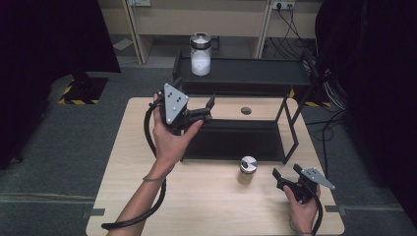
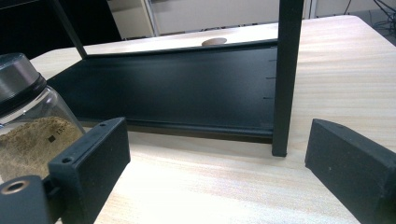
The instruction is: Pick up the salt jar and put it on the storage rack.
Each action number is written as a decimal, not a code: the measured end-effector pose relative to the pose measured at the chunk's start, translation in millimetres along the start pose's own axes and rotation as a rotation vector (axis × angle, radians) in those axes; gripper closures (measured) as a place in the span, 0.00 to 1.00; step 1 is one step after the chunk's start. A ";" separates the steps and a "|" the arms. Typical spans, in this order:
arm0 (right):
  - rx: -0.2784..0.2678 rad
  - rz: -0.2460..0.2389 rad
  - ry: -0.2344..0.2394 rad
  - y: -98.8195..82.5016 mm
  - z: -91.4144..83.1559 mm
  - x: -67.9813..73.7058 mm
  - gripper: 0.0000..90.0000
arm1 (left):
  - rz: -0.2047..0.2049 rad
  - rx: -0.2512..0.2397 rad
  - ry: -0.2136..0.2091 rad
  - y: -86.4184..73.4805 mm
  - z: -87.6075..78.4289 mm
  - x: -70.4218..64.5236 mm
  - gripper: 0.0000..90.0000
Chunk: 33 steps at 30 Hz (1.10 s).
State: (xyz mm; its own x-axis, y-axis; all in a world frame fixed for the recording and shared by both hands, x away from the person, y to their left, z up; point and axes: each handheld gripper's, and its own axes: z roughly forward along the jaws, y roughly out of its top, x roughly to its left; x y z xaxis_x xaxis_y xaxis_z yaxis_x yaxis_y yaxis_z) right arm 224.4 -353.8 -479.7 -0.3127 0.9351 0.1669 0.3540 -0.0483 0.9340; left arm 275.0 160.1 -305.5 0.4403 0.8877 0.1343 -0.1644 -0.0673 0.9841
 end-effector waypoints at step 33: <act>0.002 0.009 0.001 0.4 0.0 -0.7 0.07 | -0.064 0.067 -0.052 -71.3 -35.8 -19.9 0.00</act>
State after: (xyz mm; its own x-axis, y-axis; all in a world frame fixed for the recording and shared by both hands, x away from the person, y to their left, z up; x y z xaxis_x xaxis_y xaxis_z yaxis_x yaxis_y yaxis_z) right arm 224.8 -354.5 -479.4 -0.3102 0.9342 0.1760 0.3590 -0.0563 0.9317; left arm 246.3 163.5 -382.5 0.4934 0.8666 0.0754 -0.0756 -0.0436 0.9962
